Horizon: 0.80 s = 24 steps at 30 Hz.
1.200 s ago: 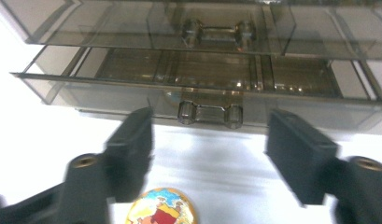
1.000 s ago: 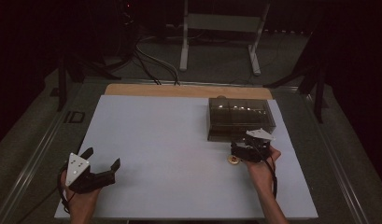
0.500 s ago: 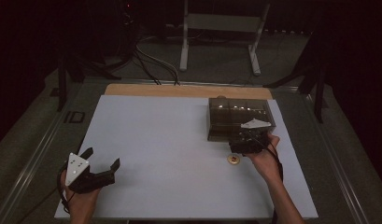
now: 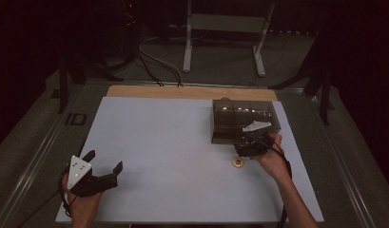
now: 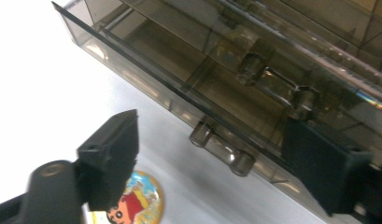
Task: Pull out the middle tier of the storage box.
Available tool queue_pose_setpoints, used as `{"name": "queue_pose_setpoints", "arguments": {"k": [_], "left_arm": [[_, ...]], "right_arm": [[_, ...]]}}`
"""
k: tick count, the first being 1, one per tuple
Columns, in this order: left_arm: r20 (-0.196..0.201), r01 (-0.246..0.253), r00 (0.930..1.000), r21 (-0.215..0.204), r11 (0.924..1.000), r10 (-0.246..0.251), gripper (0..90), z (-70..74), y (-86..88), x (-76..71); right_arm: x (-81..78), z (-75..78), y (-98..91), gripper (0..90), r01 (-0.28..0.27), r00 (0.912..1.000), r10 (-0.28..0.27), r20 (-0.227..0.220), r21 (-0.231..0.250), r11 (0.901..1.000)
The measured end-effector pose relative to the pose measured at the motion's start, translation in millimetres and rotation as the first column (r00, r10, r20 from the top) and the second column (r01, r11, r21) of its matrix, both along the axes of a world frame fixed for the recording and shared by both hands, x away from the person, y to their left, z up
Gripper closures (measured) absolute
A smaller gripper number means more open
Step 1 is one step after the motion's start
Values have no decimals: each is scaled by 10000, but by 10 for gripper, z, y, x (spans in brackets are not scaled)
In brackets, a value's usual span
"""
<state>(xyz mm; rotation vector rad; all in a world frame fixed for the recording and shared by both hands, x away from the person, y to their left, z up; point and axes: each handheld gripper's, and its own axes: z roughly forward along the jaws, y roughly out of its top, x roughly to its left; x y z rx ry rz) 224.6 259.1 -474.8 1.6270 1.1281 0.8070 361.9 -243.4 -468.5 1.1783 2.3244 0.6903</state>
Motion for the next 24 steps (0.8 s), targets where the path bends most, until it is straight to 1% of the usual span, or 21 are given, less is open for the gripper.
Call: {"name": "queue_pose_setpoints", "arguments": {"k": [1,6,9,17,21,24], "left_arm": [[-8,-5,10000,-3,10000,5,9,-1,0,0],[-2,-4,10000,-28,10000,4,9,-1,6,0],[5,-7,10000,-25,10000,7,9,0,7,0],[6,-30,10000,-42,10000,30,9,0,12,-2],[-10,-4,10000,-12,10000,4,9,-1,4,-1],[-30,-5,10000,3,10000,5,9,-4,2,3]], "right_arm": [[1,2,-4,237,-22,10000,22,2,-31,10000],[7,29,-47,351,-38,10000,39,49,-166,9999],[10,41,-69,390,-81,10000,82,46,-237,9997],[-13,60,-122,436,-228,9997,226,-80,-318,9992],[-13,67,-131,438,-320,9994,315,-120,-372,9988],[-1,66,-116,428,-414,9991,408,-141,-498,9979]]}}
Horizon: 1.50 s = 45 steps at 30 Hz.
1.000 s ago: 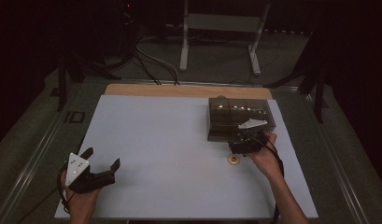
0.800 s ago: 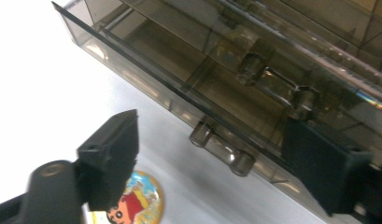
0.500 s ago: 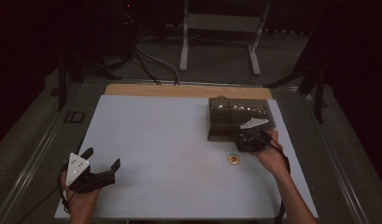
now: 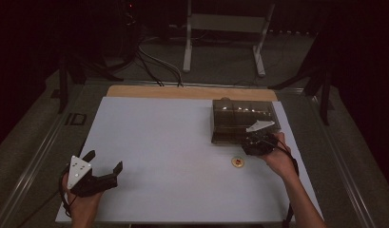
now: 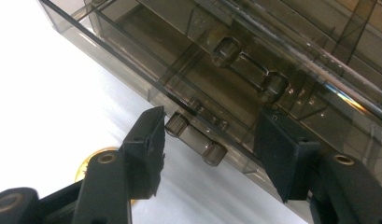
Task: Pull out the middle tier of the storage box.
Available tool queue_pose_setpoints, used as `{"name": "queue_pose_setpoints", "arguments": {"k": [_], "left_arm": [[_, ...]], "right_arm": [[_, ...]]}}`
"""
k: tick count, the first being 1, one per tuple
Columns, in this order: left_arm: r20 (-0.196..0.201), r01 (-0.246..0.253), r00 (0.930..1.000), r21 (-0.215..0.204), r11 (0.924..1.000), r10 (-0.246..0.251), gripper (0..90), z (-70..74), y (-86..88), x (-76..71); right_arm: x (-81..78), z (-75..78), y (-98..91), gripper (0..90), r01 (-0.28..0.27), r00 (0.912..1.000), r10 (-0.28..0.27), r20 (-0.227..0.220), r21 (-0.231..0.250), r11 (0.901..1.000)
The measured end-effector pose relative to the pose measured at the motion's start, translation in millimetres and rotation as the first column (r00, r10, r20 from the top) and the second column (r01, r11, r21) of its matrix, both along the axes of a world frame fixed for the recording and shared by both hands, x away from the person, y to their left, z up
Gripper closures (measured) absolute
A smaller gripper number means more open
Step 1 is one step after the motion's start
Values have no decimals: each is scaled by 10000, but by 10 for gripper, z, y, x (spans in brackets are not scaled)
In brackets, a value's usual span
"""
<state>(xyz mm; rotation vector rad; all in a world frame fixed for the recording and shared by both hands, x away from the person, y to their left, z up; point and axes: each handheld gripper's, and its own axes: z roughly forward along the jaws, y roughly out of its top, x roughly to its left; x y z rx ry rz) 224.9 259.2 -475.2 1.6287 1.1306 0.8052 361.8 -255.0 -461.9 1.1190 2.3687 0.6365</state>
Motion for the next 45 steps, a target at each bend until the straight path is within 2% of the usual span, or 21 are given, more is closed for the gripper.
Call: {"name": "queue_pose_setpoints", "arguments": {"k": [8,23,45], "left_arm": [[14,-35,10000,-43,10000,35,9,2,14,-5],[-4,-3,10000,-19,10000,3,9,0,-1,-3],[-14,0,10000,-13,10000,0,9,0,-2,-4]], "right_arm": [[49,-34,16,432,-118,9998,116,-180,-134,9998],[-14,-21,30,463,-441,9987,427,-291,-491,9978],[-159,-19,15,488,-543,9983,539,-206,-177,9984]]}}
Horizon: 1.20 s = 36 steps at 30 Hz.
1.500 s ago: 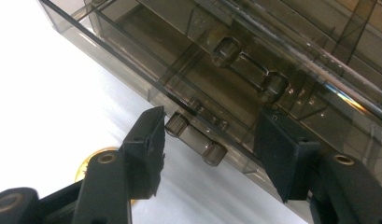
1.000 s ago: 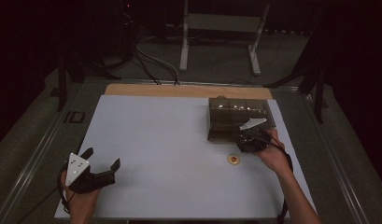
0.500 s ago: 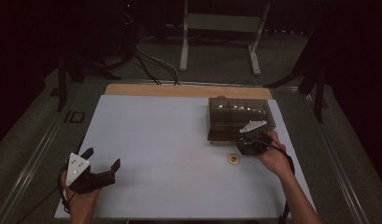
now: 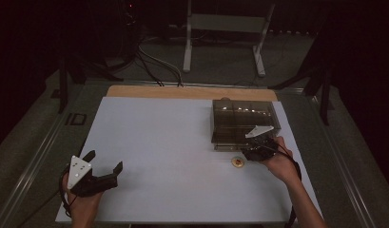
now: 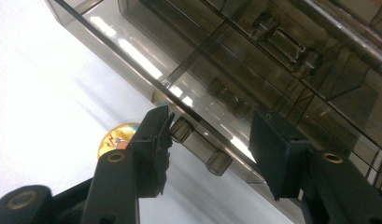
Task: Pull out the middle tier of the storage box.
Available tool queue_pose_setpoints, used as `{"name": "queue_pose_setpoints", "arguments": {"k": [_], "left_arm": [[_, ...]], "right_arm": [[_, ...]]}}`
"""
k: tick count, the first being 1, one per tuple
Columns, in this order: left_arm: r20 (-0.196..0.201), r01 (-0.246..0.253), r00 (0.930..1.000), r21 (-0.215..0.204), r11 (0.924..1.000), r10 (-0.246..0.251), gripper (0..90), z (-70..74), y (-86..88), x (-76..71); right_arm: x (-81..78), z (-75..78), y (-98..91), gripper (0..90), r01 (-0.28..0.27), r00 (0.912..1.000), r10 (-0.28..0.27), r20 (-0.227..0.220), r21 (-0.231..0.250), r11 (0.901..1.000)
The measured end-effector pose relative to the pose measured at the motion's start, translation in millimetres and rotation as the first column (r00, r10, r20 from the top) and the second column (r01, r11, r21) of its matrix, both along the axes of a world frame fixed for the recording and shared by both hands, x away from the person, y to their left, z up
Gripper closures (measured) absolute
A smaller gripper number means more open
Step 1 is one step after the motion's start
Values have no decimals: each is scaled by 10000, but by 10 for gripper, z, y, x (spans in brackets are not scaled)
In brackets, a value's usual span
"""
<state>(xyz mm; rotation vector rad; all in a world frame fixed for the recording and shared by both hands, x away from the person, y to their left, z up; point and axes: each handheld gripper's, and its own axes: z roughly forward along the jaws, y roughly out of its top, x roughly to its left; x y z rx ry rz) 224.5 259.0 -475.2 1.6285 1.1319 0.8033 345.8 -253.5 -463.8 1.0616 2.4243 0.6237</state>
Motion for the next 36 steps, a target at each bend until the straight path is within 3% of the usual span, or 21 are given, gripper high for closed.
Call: {"name": "queue_pose_setpoints", "arguments": {"k": [36], "left_arm": [[-5,11,10000,-7,10000,-11,9,-3,-4,0]], "right_arm": [[-193,30,-58,590,-308,9992,323,-233,600,9977]]}}
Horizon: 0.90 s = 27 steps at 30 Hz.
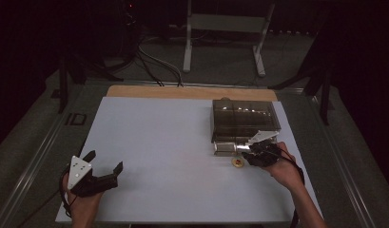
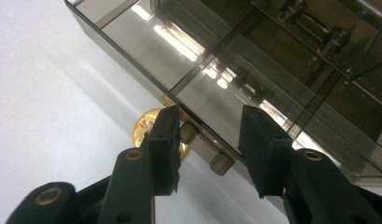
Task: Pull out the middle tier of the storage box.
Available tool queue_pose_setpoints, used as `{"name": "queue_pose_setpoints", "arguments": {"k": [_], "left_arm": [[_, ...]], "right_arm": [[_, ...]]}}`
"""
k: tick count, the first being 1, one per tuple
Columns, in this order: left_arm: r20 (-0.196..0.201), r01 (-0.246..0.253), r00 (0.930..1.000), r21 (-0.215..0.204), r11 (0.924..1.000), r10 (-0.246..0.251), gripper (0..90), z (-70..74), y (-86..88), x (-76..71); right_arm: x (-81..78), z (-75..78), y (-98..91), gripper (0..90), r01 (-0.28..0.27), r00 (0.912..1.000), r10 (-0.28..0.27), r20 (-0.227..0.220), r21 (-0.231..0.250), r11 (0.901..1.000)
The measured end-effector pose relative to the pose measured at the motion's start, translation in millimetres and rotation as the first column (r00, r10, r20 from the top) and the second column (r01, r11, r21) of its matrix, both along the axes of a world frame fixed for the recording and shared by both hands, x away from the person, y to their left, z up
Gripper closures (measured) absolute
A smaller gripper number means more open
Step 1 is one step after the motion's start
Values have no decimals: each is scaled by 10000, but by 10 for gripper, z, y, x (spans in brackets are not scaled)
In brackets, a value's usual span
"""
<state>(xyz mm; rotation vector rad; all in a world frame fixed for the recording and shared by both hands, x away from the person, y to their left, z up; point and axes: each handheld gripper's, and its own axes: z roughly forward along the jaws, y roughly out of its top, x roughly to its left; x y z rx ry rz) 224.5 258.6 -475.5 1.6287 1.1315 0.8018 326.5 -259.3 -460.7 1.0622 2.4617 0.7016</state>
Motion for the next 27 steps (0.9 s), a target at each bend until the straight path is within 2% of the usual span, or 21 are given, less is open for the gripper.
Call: {"name": "queue_pose_setpoints", "arguments": {"k": [8,23,27], "left_arm": [[-11,30,10000,33,10000,-30,10,-1,-9,3],[-13,22,10000,35,10000,-22,9,-1,-10,3],[-21,23,10000,36,10000,-23,9,-1,-10,2]], "right_arm": [[-48,-4,-31,580,44,10000,-45,47,84,10000],[-186,-15,-40,374,630,9968,-674,432,950,9935],[-235,-13,-33,268,923,9936,-999,525,1306,9871]]}}
